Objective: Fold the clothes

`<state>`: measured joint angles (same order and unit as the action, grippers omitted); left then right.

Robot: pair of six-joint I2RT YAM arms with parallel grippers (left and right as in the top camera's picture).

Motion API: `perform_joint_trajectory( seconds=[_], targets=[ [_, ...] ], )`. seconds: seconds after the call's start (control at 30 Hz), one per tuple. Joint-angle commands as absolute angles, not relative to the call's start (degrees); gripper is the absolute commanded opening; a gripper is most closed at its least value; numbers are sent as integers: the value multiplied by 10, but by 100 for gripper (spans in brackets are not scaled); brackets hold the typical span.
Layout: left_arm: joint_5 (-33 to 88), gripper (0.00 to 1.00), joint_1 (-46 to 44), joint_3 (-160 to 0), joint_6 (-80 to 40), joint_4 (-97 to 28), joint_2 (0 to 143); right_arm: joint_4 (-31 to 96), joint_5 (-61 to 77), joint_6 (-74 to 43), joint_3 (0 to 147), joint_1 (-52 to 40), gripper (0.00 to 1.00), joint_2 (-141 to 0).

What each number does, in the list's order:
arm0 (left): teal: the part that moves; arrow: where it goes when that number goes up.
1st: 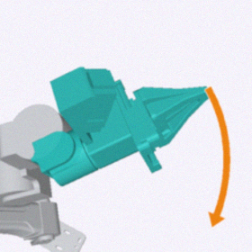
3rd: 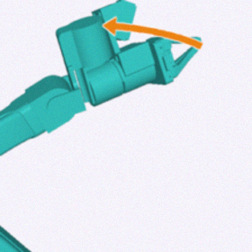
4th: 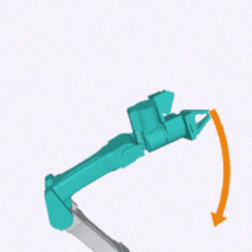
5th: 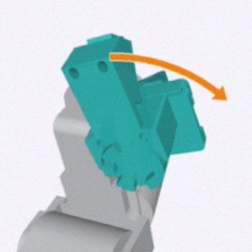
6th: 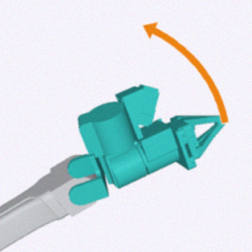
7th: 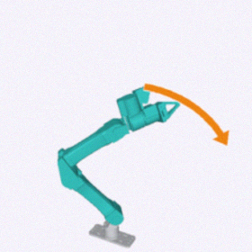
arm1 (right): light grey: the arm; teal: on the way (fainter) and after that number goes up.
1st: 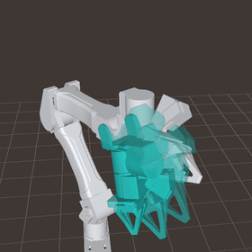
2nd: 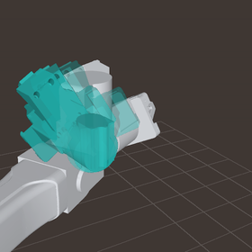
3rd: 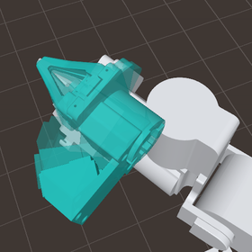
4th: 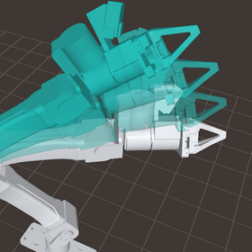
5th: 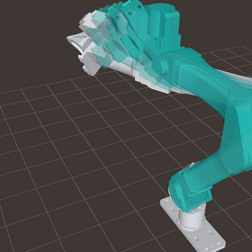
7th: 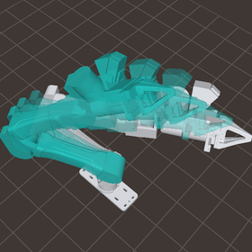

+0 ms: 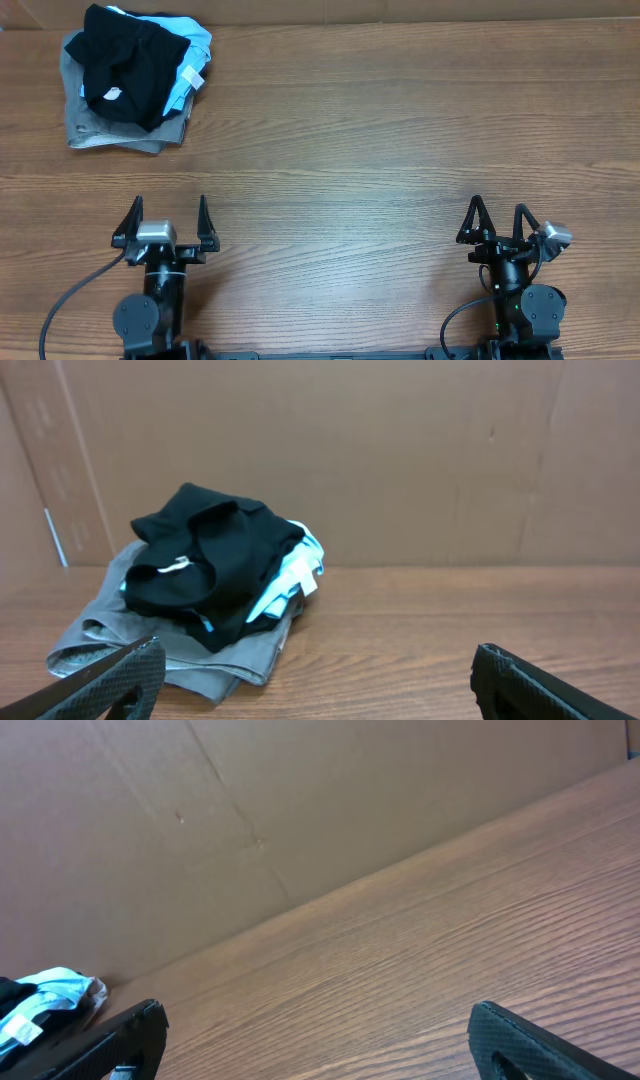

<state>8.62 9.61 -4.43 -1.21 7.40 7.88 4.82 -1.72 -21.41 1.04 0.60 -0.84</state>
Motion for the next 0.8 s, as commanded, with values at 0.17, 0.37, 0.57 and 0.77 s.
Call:
perform_joint_trajectory(
  seconds=[0.17,0.37,0.57,0.77],
  targets=[
    [49,100,98,-3,-43,46,25,46,-16,-217,4,4,100,-2],
    [41,100,98,-3,-47,-42,3,46,-16,-217,4,4,100,-2],
    [43,100,97,-3,-47,-41,2,46,-16,-217,4,4,100,-2],
    [43,100,97,-3,-47,-41,3,46,-16,-217,4,4,100,-2]
  ],
)
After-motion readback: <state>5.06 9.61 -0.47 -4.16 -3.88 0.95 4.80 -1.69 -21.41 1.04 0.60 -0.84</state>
